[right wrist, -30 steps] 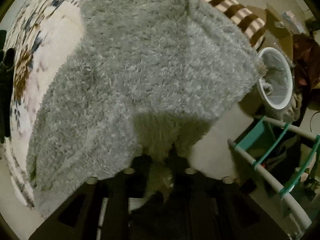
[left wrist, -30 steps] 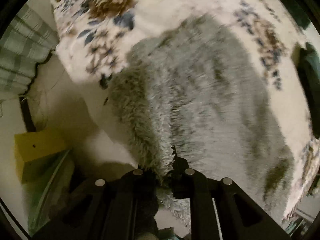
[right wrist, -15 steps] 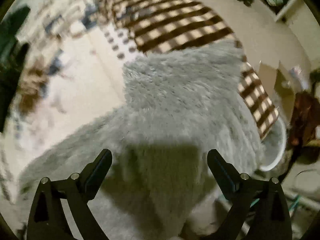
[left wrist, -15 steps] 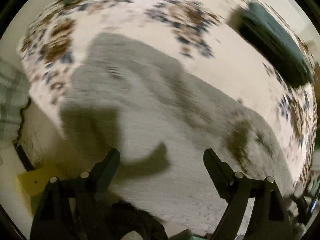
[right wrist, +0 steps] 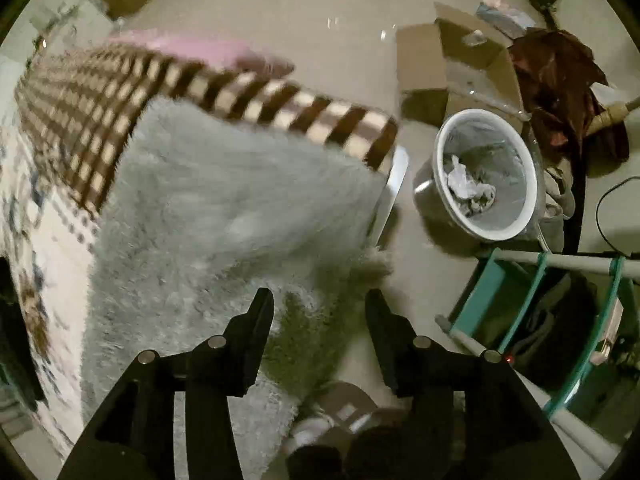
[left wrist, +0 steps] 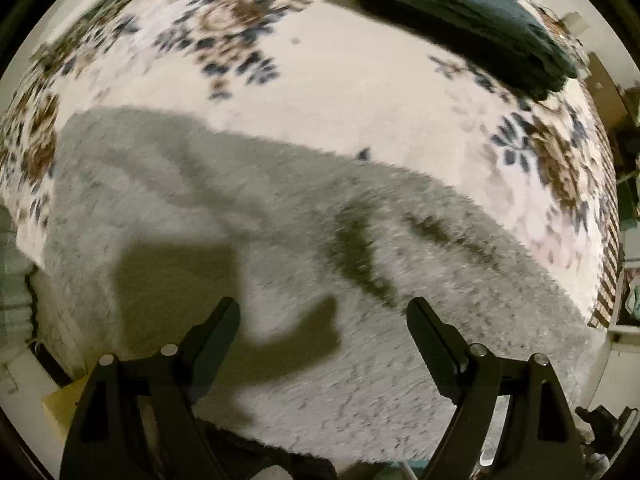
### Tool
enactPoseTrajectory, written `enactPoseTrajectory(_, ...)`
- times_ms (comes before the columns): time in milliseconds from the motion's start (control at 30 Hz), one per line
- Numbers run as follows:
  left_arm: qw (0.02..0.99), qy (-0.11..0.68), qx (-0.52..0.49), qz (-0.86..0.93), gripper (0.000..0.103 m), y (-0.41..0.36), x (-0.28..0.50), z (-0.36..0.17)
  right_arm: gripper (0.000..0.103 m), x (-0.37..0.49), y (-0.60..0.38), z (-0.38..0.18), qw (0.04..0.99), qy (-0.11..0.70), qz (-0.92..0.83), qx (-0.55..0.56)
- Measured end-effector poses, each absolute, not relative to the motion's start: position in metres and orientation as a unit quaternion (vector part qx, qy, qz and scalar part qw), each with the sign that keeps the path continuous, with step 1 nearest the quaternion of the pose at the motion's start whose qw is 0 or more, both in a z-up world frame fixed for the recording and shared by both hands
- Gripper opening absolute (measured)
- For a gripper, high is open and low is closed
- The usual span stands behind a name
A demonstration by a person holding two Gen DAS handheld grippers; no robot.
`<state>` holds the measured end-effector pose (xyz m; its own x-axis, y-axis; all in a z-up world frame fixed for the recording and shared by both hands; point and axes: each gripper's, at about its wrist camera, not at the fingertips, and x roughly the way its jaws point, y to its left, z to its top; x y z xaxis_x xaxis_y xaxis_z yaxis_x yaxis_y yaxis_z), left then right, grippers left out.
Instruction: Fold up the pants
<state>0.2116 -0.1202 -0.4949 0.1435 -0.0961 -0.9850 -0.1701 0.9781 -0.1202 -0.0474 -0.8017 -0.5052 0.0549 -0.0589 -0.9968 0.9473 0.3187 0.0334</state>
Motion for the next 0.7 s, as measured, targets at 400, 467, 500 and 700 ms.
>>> enactPoseTrajectory(400, 0.730, 0.678, -0.082, 0.014, 0.080, -0.161, 0.273, -0.537, 0.055, 0.113, -0.596, -0.541, 0.588, 0.623, -0.163, 0.489)
enactPoseTrajectory(467, 0.722, 0.687, -0.083, 0.019, 0.037, -0.161, 0.278, -0.551, 0.055, 0.130, -0.567, -0.559, 0.561, 0.646, -0.159, 0.492)
enactPoseTrajectory(500, 0.720, 0.689, -0.078, 0.025, 0.031, -0.160, 0.280, -0.555, 0.054, 0.135, -0.558, -0.568, 0.547, 0.659, -0.165, 0.489)
enactPoseTrajectory(700, 0.738, 0.666, -0.110, 0.018, 0.012, -0.142, 0.283, -0.545, 0.006, 0.133, -0.544, -0.567, 0.558, 0.635, -0.213, 0.491)
